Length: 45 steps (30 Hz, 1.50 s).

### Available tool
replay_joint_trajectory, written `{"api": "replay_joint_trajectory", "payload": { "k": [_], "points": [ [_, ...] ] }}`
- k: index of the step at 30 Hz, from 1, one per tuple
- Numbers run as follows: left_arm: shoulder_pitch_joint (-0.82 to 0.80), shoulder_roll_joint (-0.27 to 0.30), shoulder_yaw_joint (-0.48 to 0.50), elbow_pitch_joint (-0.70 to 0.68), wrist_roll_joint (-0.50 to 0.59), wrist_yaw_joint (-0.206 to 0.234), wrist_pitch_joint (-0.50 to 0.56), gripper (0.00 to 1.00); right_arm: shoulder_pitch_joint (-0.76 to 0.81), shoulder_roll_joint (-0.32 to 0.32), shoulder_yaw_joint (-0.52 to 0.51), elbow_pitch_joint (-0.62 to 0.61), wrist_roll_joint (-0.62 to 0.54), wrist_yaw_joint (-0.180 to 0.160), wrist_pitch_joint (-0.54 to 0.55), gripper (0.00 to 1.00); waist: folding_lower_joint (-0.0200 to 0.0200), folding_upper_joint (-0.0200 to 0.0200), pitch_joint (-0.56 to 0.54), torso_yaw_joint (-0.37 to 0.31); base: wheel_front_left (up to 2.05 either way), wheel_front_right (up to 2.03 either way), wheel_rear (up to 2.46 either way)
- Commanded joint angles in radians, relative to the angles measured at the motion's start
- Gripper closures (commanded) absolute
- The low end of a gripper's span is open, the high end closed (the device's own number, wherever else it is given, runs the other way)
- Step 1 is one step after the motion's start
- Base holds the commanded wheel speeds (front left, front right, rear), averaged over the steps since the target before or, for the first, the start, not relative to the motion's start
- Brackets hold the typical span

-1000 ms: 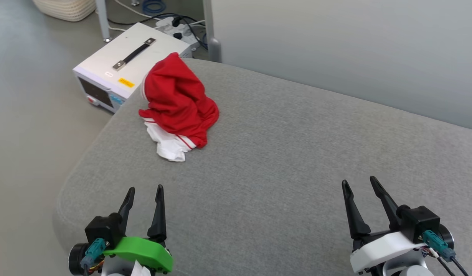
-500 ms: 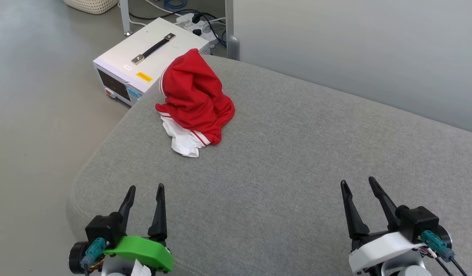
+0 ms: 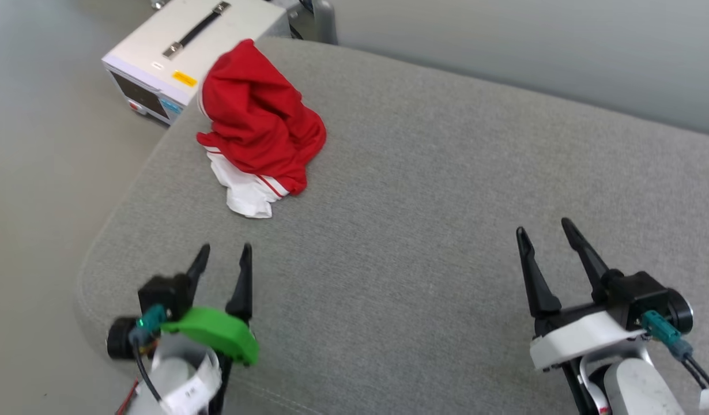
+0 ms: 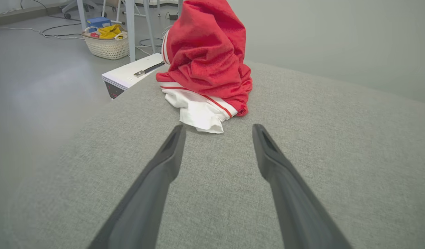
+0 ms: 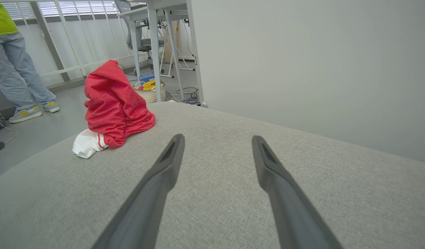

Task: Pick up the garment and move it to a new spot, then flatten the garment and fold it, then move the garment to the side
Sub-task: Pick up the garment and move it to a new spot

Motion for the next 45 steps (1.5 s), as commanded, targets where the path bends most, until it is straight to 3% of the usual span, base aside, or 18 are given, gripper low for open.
{"api": "replay_joint_trajectory", "payload": {
  "k": [1,9,16,25,26,27,38,39,45],
  "points": [
    [-0.064,0.024,-0.005,0.03,0.005,-0.005,0.003,0.0,-0.025,-0.01,0.0,-0.009,-0.009,-0.001,-0.005,0.0,0.0,0.0,0.1,-0.074,0.0,0.0,0.0],
    [-0.374,0.161,-0.02,0.192,-0.063,-0.012,0.173,0.0,-0.083,-0.03,0.012,-0.026,-0.014,-0.001,-0.005,0.0,0.0,0.0,0.217,-0.166,0.0,0.0,0.0],
    [-0.536,0.297,-0.117,0.289,-0.192,-0.012,0.342,0.0,-0.11,-0.023,0.021,-0.028,-0.016,-0.001,-0.005,0.0,0.0,0.0,0.268,-0.227,0.0,0.0,0.0],
    [-0.616,0.405,-0.192,0.417,-0.297,-0.013,0.391,0.0,-0.137,-0.014,0.033,-0.024,-0.015,-0.001,-0.005,0.0,0.0,0.0,0.309,-0.274,0.0,0.0,0.0],
    [-0.617,0.407,-0.201,0.424,-0.301,-0.013,0.39,0.59,-0.137,-0.014,0.033,-0.023,-0.015,-0.001,-0.005,0.0,0.0,0.0,0.309,-0.276,0.0,0.0,0.0],
    [-0.616,0.412,-0.21,0.428,-0.305,-0.013,0.385,1.0,-0.136,-0.013,0.034,-0.022,-0.015,-0.001,-0.005,0.0,0.0,0.0,0.308,-0.276,0.0,0.0,0.0],
    [-0.583,0.431,-0.249,0.444,-0.296,-0.005,0.226,1.0,-0.103,-0.002,0.026,0.009,-0.01,-0.001,-0.005,0.0,0.0,0.0,0.191,-0.257,0.0,0.0,0.0],
    [-0.574,0.445,-0.261,0.418,-0.271,0.009,0.181,1.0,-0.084,0.002,0.022,0.016,-0.005,-0.001,-0.005,0.0,0.0,0.0,0.139,-0.252,0.0,0.0,0.0],
    [-0.562,0.485,-0.292,0.323,-0.215,0.035,0.141,1.0,-0.036,0.012,0.006,0.024,0.009,-0.001,-0.005,0.0,0.0,0.0,0.038,-0.251,0.0,0.0,0.0]
  ]
}}
